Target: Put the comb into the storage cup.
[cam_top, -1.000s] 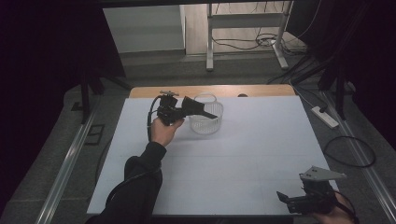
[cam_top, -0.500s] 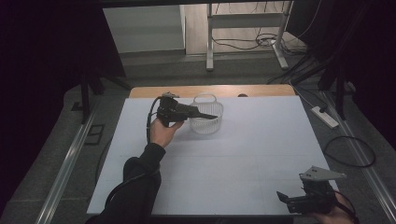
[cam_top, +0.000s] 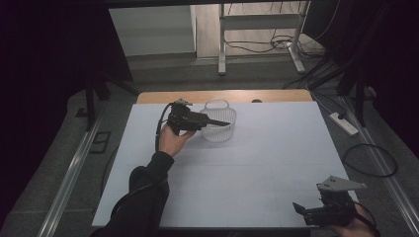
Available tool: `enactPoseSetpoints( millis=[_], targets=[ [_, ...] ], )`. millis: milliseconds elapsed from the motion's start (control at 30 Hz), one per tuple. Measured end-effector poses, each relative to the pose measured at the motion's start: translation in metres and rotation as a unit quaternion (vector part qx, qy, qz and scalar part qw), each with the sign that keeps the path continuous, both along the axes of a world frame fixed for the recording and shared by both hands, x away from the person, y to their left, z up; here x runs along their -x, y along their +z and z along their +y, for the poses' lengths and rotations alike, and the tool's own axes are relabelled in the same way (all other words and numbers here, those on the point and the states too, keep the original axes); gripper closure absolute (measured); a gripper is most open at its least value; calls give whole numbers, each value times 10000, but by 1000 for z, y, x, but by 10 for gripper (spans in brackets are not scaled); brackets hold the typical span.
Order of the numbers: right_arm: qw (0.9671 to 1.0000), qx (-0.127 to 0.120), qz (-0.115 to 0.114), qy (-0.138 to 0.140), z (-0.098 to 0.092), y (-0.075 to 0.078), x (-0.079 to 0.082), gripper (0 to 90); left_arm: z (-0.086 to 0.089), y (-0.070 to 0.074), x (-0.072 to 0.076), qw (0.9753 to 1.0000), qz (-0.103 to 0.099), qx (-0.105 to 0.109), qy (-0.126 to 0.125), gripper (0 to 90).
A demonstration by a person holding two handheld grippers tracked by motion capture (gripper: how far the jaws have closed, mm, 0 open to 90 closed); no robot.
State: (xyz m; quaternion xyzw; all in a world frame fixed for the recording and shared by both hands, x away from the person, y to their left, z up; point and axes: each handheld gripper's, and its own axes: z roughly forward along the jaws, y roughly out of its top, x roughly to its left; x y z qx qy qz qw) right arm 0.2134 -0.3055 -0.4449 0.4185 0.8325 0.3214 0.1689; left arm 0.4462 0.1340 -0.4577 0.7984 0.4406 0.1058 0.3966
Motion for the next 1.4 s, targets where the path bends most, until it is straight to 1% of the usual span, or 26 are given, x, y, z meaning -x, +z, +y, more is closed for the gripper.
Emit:
enactPoseSetpoints(
  millis=[233,333,400,500,567,600,633,767,867,933,1067,1267,1400],
  targets=[
    [10000,-4,-1,-4,0,0,0,10,-2,-1,0,9998,-32,-213,28,154],
    [10000,-16,-25,-11,0,0,0,8,-2,0,0,9994,-22,-358,22,115],
    [10000,-47,-45,-24,-1,1,1,7,-2,0,0,9993,4,-383,5,92],
    [10000,-75,-41,-36,-2,1,1,8,-1,1,-1,9994,68,-349,-35,65],
    [10000,-70,-40,-34,-1,1,1,8,0,2,0,9992,97,-381,-46,56],
    [10000,-67,-46,-33,-1,1,1,8,1,2,0,9991,121,-399,-119,41],
    [10000,-66,-51,-33,-1,1,1,8,1,2,1,9990,121,-409,-128,25],
    [9999,-82,-73,-50,-2,1,1,7,6,2,2,9990,152,-400,-162,13],
    [9999,-95,-72,-60,-2,1,1,6,10,3,3,9992,146,-332,-145,10],
    [9999,-93,-71,-62,-2,1,1,6,12,3,4,9993,128,-329,-140,9],
    [9999,-87,-56,-56,-2,1,1,5,15,2,7,9990,73,-403,-183,5],
    [9999,-82,-52,-48,-2,1,1,5,17,-1,13,9990,9,-390,-237,0],
    [10000,-73,-45,-43,-1,1,1,5,20,-1,17,9989,11,-399,-264,0]
  ],
)
